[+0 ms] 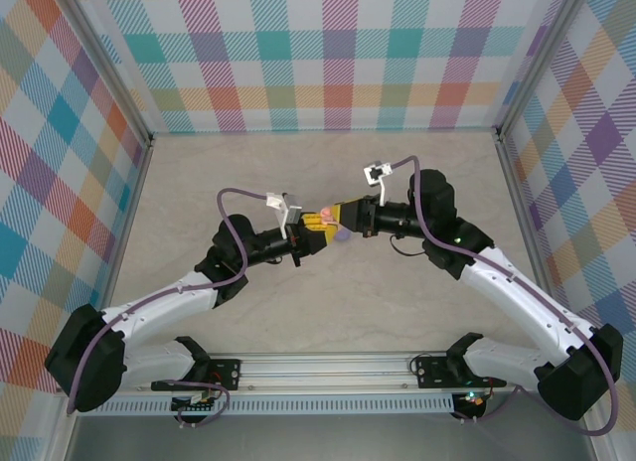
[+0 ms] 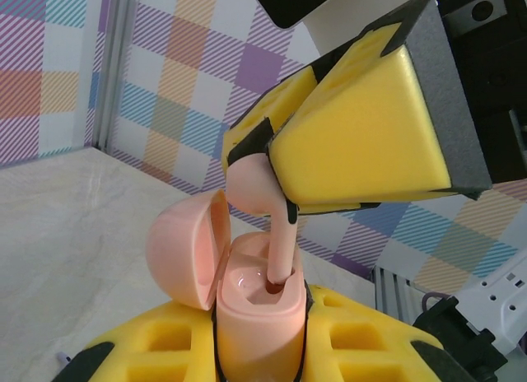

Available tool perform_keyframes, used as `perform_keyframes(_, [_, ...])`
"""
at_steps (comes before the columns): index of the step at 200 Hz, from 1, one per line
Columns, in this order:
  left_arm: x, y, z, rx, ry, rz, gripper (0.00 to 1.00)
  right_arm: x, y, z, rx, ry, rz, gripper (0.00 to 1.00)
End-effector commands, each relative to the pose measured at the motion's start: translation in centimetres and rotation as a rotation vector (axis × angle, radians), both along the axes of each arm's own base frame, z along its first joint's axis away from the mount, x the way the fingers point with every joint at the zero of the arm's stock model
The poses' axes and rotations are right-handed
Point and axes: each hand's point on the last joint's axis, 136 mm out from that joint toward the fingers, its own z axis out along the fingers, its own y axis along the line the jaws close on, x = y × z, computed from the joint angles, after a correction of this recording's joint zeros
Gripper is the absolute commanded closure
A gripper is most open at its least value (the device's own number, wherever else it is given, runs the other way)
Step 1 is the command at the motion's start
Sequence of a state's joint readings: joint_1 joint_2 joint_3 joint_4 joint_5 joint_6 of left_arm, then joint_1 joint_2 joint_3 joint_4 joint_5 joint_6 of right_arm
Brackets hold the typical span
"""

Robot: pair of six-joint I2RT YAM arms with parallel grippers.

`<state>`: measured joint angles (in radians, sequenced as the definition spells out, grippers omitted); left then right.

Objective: Insert the wireless bluetooth earbuds into the charging case

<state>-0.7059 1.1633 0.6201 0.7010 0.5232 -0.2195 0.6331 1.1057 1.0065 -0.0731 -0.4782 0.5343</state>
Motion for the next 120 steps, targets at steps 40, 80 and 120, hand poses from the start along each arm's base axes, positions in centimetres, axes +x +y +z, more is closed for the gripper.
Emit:
perform_keyframes(40, [-0.7, 0.0, 2.5, -0.029, -0.062, -0.001, 0.84, -0.3, 0.4, 1.6, 0.004, -0.051, 0.02, 0.78])
perform_keyframes(80, [-0.9, 0.2, 2.9, -0.035, -0.073, -0.001, 0.84, -0.6, 0.7, 0.9, -0.02, -0.03, 0.042, 0.78])
perform_keyframes(120, [-1.1, 0.4, 3.0, -0.037, -0.081, 0.0, 0.84, -0.5, 0.7, 0.3, -0.041, -0.022, 0.035, 0.78])
